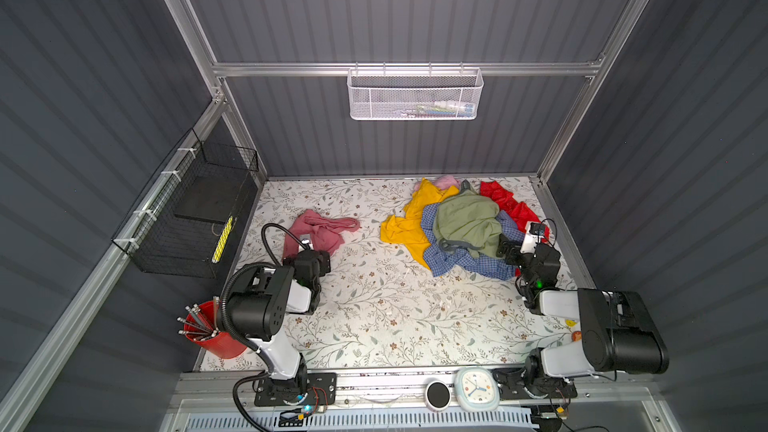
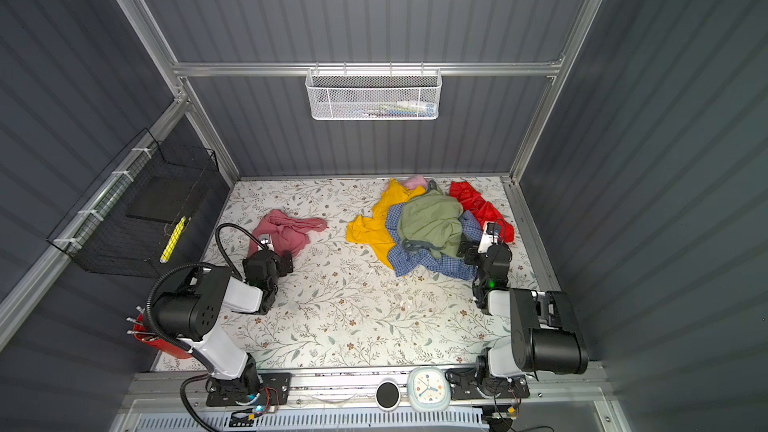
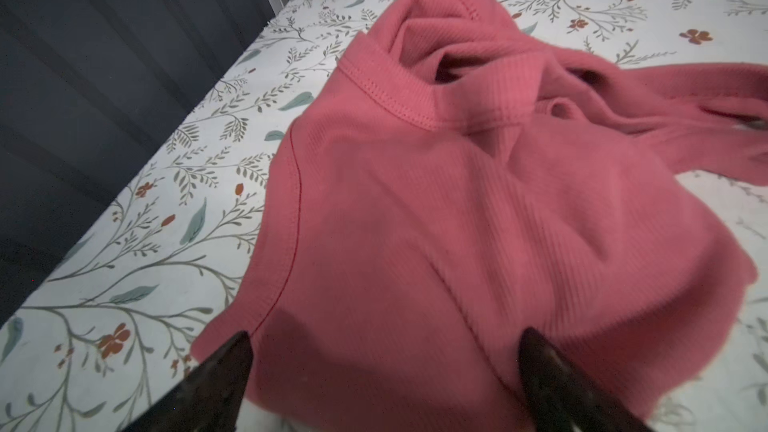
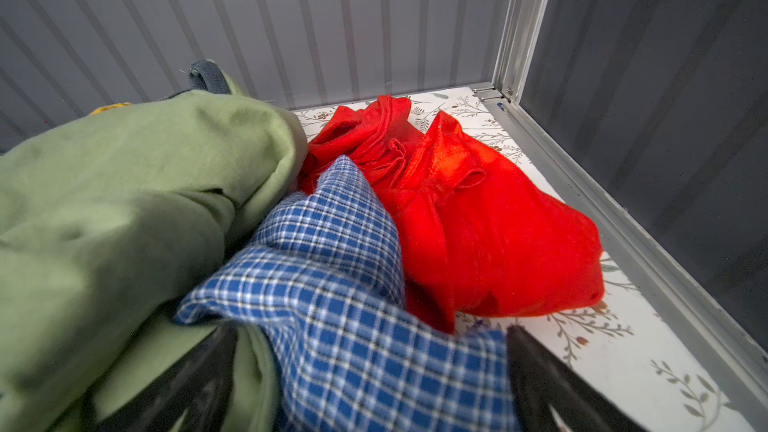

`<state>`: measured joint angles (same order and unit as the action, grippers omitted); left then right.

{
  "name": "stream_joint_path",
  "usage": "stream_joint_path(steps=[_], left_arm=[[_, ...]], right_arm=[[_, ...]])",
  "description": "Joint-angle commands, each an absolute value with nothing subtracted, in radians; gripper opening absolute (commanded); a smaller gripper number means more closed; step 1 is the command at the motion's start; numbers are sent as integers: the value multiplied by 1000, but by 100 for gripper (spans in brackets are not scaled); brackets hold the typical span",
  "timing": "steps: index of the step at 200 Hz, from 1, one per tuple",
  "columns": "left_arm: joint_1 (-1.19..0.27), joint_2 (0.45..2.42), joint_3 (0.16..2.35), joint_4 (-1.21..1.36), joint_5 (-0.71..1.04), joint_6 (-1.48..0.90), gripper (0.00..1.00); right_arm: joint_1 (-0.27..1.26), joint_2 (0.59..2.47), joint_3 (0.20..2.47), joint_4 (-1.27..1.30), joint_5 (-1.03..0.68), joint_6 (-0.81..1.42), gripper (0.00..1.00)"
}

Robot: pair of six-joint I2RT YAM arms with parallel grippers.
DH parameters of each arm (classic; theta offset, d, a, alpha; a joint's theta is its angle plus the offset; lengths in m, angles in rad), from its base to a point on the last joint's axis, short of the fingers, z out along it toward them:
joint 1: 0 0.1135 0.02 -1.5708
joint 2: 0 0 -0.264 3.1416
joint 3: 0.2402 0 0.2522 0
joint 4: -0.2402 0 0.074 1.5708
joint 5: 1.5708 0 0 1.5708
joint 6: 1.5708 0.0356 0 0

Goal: Pick out a specific cloth from the pile

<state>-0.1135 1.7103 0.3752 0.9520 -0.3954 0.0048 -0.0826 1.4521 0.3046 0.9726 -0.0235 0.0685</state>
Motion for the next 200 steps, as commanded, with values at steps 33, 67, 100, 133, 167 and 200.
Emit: stream_joint_path(steps=[33, 67, 100, 133, 167, 200], left_arm=[[-61, 1713, 479, 883, -170, 9, 100], [-60, 1717, 473, 906, -169, 10, 100], [-60, 1717, 477, 900, -150, 17, 100], [-60, 1717, 478, 899, -148, 17, 100], [-60, 1718, 477, 900, -149, 17, 100], [-60, 1718, 478, 899, -149, 17, 100]], right_arm=[[-86, 1459, 319, 988, -32, 74, 99], [-86, 1457, 319, 987, -36, 71, 99], [-85, 1459, 329, 968, -64, 61, 99], [-85, 1459, 330, 968, -64, 61, 99], [-86, 1459, 327, 968, -64, 61, 99], [-85, 1459, 327, 969, -64, 61, 99]])
